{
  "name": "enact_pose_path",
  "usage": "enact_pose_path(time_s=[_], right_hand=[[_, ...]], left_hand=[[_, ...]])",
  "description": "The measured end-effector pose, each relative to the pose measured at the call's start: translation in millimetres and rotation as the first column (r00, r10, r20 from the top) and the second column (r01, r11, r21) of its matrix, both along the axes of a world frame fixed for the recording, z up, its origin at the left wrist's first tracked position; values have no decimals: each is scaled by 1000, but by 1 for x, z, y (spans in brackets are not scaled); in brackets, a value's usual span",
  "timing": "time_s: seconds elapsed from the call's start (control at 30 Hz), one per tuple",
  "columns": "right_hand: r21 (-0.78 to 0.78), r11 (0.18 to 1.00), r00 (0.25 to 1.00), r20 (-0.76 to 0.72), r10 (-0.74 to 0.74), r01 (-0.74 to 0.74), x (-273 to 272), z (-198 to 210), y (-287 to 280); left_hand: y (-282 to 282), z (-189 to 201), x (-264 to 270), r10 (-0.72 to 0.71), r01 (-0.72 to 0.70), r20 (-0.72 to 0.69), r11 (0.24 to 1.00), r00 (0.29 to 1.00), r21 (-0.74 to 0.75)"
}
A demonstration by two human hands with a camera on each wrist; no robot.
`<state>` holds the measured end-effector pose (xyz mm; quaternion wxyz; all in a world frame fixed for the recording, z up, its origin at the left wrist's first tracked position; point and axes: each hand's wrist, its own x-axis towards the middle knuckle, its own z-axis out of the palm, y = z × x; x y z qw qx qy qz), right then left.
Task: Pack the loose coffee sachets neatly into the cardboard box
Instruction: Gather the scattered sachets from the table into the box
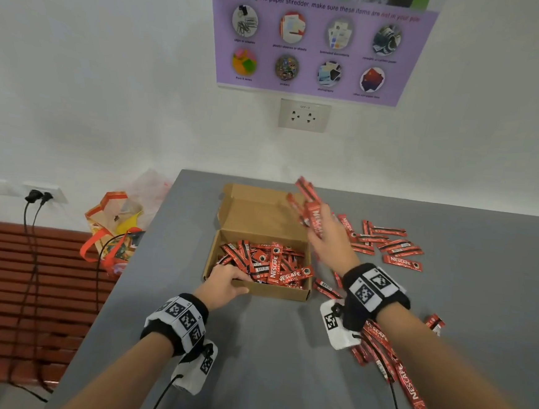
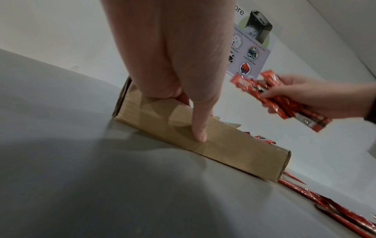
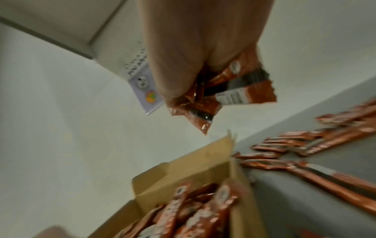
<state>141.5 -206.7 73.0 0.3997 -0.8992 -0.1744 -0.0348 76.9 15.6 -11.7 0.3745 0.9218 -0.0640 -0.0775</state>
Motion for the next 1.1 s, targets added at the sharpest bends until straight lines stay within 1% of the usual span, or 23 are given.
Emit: enact_pose_path(time_s=[0.07,0.13,0.2,0.27,0.33,0.43,0.5,0.57,0.6,0.63,0.67,0.73,0.8,0.83,0.87,0.9,0.97,1.0,1.03,1.1], right_hand=[[-138,980,989,-12,146,-147,-3,-1,22],[-264,926,962,-38,269,-269,-5,-9,37],[-331,873,933,-88,348,-357,-6,-17,45],[-370,844,921,-125,368,-388,-7,-21,47],[-385,841,925,-152,348,-380,-5,-22,45],[-366,848,923,-179,340,-383,-6,-18,37],[-372,867,943,-142,300,-331,-8,-12,27],[-457,870,983,-60,176,-184,-8,-4,4],[-509,855,994,-28,102,-102,-7,-1,-12],[-561,827,999,-26,36,-44,-5,1,-31],[-602,798,998,-64,-16,-26,-4,2,-49],[-651,755,965,-239,-104,-80,-9,-3,-80],[-660,730,883,-435,-177,-178,-22,-16,-98],[-662,717,841,-500,-208,-217,-30,-25,-102],[-671,701,812,-535,-232,-242,-38,-33,-103],[-690,680,804,-539,-252,-249,-43,-41,-101],[-734,644,834,-481,-271,-215,-47,-53,-94],[-740,647,849,-451,-274,-185,-47,-55,-90],[-724,671,857,-439,-270,-159,-45,-57,-86],[-643,757,872,-431,-230,-119,-39,-59,-80]], left_hand=[[0,0,0,1,-1,9,1000,1000,7],[1,0,1,-6,6,18,1000,1000,8],[1,1,1,-15,15,14,1000,1000,6],[1,1,1,-23,23,10,1000,1000,16],[2,1,1,-31,30,22,999,999,17],[1,2,0,-31,30,32,999,999,25],[1,2,0,-28,28,30,1000,999,14],[1,1,0,-18,18,27,1000,999,1],[0,1,0,-11,11,26,1000,1000,-3],[0,1,0,-2,2,30,1000,1000,-2],[-1,1,0,9,-9,31,1000,999,0],[-1,1,0,15,-15,25,1000,1000,0],[-1,2,0,3,-3,18,1000,1000,2],[-1,2,0,-1,1,18,1000,1000,8],[-1,3,0,0,0,16,1000,1000,13],[-1,3,0,1,-1,12,1000,1000,16],[-1,3,0,0,0,15,1000,1000,17],[-1,3,0,-2,2,19,1000,1000,13],[0,2,0,-6,6,21,1000,1000,5],[1,1,0,-18,18,21,1000,1000,-3]])
